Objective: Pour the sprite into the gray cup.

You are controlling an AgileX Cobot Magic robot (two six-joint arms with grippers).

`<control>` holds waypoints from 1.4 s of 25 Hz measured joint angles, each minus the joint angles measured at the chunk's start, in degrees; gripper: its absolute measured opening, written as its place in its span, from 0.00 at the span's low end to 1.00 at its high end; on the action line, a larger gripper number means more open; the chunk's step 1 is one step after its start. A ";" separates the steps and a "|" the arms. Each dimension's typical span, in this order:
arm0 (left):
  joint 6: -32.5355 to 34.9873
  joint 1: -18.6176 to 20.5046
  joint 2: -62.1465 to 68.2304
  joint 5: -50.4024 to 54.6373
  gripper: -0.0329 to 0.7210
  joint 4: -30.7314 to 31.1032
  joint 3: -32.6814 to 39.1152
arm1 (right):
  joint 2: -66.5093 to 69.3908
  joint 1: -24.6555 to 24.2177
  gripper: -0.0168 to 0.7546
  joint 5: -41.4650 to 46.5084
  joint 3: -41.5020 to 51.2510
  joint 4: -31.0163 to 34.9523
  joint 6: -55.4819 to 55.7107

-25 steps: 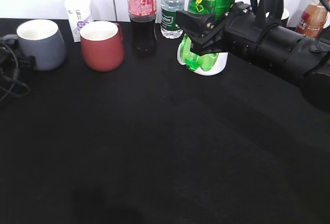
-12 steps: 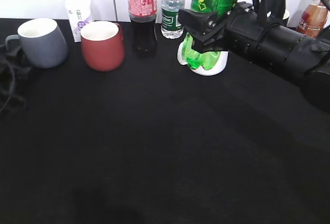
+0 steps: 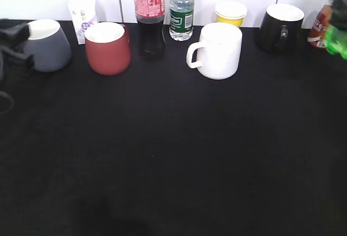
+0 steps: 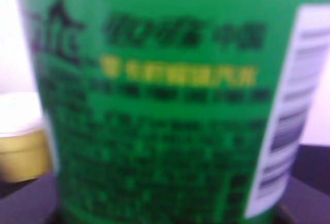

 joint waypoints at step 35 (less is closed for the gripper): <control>-0.06 -8.38 -12.14 33.19 0.45 -2.92 -4.84 | -5.14 -0.85 0.84 10.73 9.31 3.65 -3.22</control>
